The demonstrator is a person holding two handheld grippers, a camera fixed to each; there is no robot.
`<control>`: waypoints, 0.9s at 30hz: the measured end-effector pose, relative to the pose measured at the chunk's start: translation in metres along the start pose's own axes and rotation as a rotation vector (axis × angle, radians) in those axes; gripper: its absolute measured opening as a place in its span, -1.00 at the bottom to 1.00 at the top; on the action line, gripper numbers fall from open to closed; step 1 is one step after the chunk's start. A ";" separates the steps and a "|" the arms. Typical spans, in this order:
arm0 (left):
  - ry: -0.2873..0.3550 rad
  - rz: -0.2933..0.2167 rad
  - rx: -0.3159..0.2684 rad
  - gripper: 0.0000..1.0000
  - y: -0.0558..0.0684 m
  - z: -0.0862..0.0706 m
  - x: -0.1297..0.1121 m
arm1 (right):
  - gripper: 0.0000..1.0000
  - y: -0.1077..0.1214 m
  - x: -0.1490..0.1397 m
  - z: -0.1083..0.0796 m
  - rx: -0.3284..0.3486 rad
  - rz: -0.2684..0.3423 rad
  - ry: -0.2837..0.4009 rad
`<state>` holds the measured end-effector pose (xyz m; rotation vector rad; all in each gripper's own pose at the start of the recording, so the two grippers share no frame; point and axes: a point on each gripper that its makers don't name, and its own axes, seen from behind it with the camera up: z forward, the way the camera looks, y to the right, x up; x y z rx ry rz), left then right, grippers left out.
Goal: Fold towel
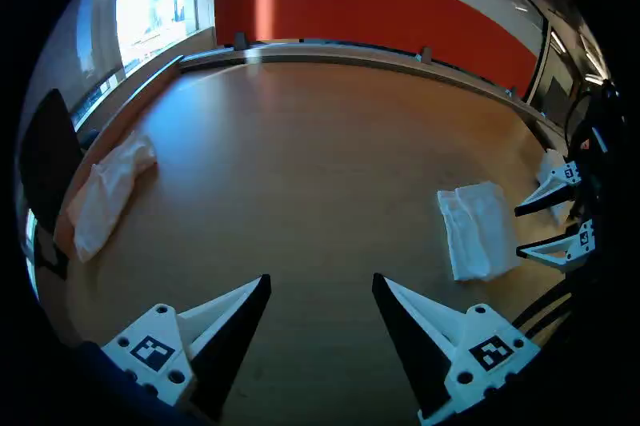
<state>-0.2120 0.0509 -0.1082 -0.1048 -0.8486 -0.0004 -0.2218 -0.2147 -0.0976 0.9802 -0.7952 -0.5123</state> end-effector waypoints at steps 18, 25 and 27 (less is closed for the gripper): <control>0.003 0.007 -0.002 0.88 0.003 -0.002 0.003 | 0.48 0.011 -0.018 -0.007 -0.036 0.050 -0.007; 0.002 0.011 -0.005 0.88 0.005 -0.001 0.003 | 0.47 0.009 -0.050 -0.010 -0.042 0.085 -0.045; 0.001 0.013 -0.006 0.88 0.006 -0.001 0.003 | 0.47 0.008 -0.059 -0.010 -0.044 0.095 -0.056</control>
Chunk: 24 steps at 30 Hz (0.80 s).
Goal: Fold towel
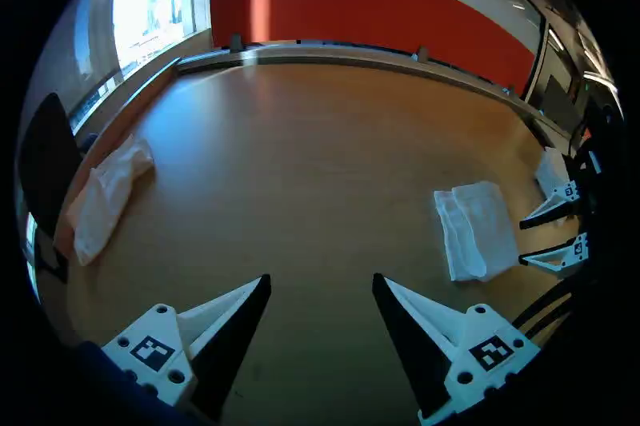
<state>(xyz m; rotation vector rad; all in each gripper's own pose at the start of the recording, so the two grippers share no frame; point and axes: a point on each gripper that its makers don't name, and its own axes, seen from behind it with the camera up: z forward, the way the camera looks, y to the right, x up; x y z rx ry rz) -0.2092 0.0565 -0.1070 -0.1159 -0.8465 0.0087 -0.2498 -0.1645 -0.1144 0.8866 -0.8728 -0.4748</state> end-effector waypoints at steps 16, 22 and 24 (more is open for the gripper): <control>-0.004 0.007 -0.007 0.88 0.006 0.002 -0.001 | 0.48 0.000 -0.044 0.003 -0.016 0.043 -0.067; -0.004 0.006 -0.007 0.88 0.007 0.002 -0.001 | 0.41 0.001 -0.051 0.006 -0.024 0.042 -0.080; -0.004 0.007 -0.007 0.88 0.007 0.002 -0.001 | 0.33 0.001 -0.053 0.007 -0.026 0.044 -0.085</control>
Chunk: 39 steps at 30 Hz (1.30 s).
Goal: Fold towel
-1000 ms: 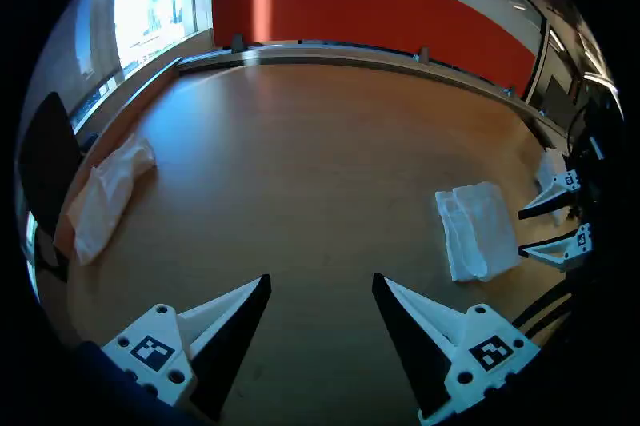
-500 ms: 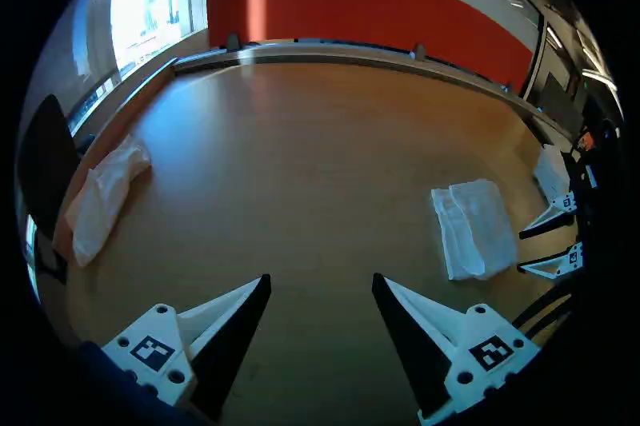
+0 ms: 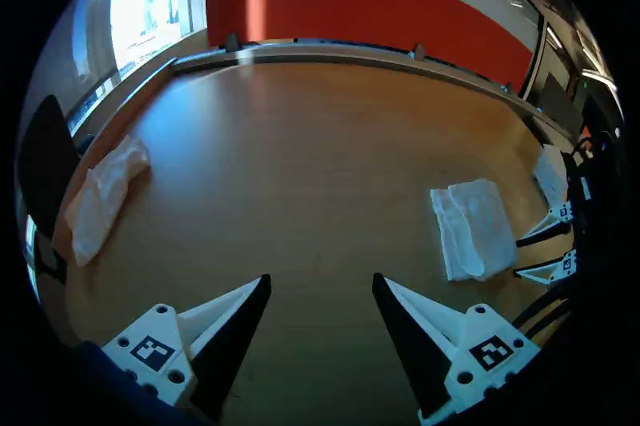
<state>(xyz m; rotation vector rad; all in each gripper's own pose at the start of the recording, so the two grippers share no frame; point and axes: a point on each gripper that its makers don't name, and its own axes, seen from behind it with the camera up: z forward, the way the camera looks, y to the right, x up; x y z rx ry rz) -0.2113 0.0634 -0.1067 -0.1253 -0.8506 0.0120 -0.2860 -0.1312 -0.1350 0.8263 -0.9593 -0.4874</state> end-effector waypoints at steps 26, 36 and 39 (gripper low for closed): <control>0.001 -0.001 -0.001 0.88 0.000 0.001 -0.001 | -0.88 -0.002 0.000 0.002 0.000 0.032 0.010; 0.006 -0.002 -0.004 0.88 0.001 0.000 0.000 | -0.90 0.007 0.022 -0.008 -0.020 0.024 0.053; 0.008 -0.003 -0.006 0.88 0.002 0.000 0.001 | -0.90 0.011 0.033 -0.014 -0.030 0.011 0.071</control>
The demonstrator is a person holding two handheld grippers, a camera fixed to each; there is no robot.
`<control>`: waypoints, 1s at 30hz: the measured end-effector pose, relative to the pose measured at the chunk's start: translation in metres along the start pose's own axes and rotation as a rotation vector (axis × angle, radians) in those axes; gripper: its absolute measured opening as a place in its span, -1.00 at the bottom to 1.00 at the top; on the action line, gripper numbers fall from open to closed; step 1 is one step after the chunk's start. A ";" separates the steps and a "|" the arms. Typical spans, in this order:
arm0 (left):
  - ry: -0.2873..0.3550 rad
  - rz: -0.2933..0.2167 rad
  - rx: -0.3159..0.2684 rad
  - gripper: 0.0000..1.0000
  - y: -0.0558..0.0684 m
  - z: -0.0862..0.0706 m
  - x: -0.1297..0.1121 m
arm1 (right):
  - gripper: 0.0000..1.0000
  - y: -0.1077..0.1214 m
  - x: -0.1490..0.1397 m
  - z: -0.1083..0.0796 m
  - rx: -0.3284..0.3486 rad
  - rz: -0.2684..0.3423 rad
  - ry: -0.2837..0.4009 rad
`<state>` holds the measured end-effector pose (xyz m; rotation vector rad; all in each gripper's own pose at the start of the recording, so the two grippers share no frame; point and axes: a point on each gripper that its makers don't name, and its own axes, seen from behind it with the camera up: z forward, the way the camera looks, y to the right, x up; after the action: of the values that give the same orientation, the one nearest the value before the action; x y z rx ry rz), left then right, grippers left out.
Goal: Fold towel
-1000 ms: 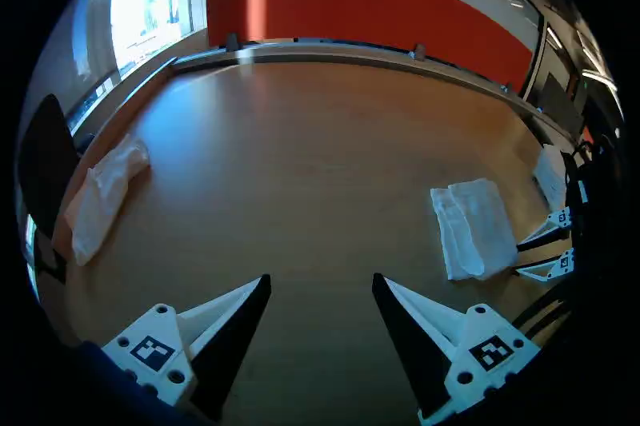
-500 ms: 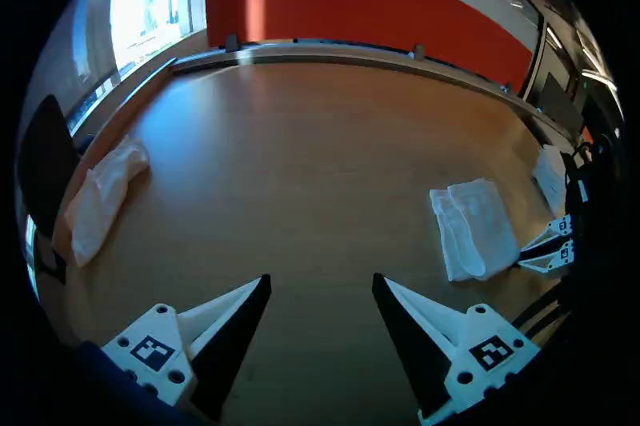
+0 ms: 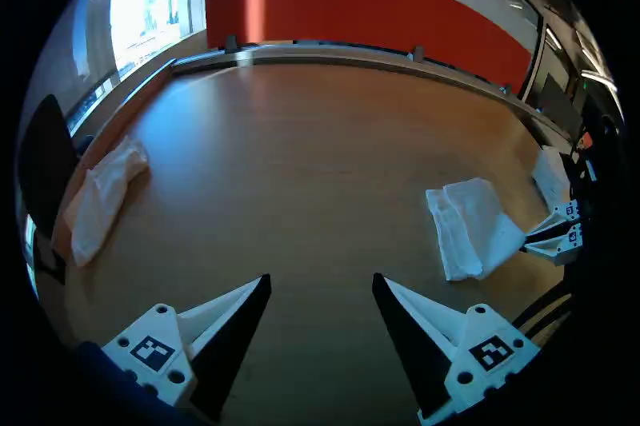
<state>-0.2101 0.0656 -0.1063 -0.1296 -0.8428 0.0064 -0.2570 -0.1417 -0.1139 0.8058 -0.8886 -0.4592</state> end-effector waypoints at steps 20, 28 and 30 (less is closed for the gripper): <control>0.039 -0.004 -0.013 0.88 0.004 -0.007 0.015 | -0.90 0.031 0.085 -0.056 -0.082 -0.129 0.115; 0.060 -0.001 -0.030 0.88 0.010 -0.010 0.023 | -0.90 0.051 0.107 -0.085 -0.139 -0.142 0.148; 0.065 0.001 -0.034 0.88 0.011 -0.010 0.025 | -0.90 0.055 0.108 -0.092 -0.152 -0.143 0.151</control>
<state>-0.1851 0.0773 -0.0954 -0.1617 -0.7784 -0.0107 -0.1183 -0.1392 -0.0508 0.7566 -0.6501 -0.5766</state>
